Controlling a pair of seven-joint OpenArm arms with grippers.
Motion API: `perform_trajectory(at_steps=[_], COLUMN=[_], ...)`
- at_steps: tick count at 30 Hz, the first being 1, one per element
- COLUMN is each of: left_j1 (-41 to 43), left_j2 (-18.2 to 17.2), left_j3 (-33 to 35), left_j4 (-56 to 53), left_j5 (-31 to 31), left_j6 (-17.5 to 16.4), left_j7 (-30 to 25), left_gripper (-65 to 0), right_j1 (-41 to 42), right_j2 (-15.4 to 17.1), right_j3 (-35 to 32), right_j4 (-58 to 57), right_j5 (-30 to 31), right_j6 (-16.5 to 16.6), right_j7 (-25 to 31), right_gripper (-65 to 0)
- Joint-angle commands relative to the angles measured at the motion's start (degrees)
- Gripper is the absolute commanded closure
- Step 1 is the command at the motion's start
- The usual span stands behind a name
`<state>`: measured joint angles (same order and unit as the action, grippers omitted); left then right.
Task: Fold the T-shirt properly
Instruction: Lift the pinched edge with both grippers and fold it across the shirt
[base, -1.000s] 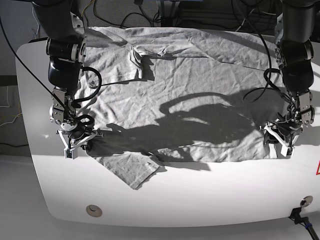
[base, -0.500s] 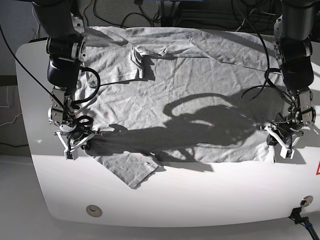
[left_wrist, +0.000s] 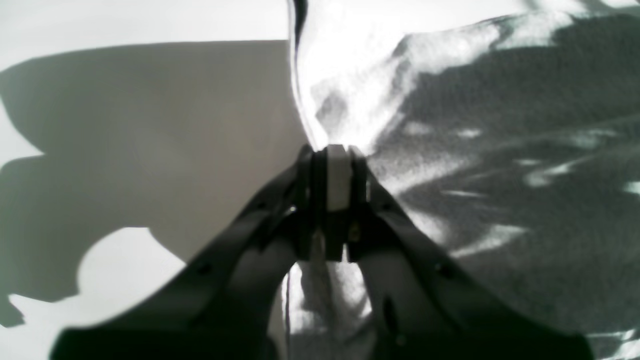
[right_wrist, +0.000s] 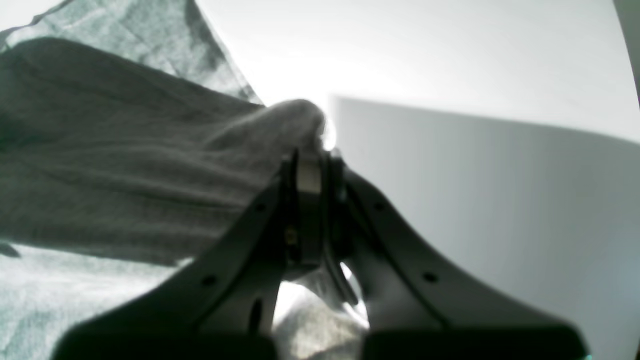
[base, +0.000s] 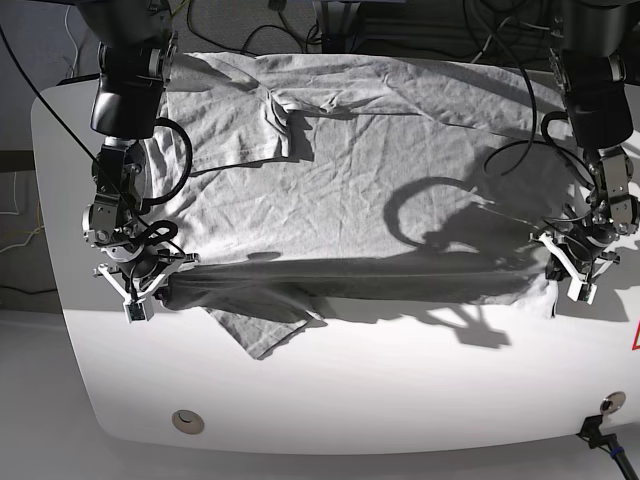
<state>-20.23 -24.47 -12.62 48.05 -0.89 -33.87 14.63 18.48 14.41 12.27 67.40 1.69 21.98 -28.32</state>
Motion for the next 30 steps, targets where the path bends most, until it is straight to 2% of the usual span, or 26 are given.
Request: perform_trajectory(at_steps=[1, 7, 11, 16, 24, 30], left_j1=[0.1, 1.4, 2.8, 6.9, 14.3, 19.7], left_j2=[-1.2, -1.2, -1.2, -1.2, -1.2, -1.2], left_j3=[-3.2, -8.8, -8.9, -8.9, -8.9, -9.0], left_j4=[4.1, 8.7, 11.0, 15.9, 22.2, 24.2], left_j5=[-0.7, -0.7, -0.7, -0.7, -0.7, -0.7], left_j6=[0.4, 0.4, 0.3, 0.3, 0.3, 0.3], left_j7=[-1.4, -1.4, -1.4, -1.4, -1.2, -1.1], left_gripper=[0.0, 0.0, 0.0, 0.0, 0.0, 0.0], right_j1=[-0.7, -5.2, -8.3, -11.3, -17.0, -22.0], right_j2=[1.1, 1.1, 0.8, 1.0, 1.0, 0.7], right_j3=[0.3, 0.4, 2.5, 2.8, 2.8, 2.8], right_j4=[5.4, 14.6, 19.2, 24.5, 32.2, 36.1], right_j5=[0.2, 0.2, 0.2, 0.2, 0.2, 0.2], right_j6=[-0.3, -0.3, -0.3, -0.3, -0.3, -0.3], right_j7=[-1.4, -5.9, -6.2, -10.6, -13.8, -13.9], right_gripper=[0.0, 0.0, 0.0, 0.0, 0.0, 0.0])
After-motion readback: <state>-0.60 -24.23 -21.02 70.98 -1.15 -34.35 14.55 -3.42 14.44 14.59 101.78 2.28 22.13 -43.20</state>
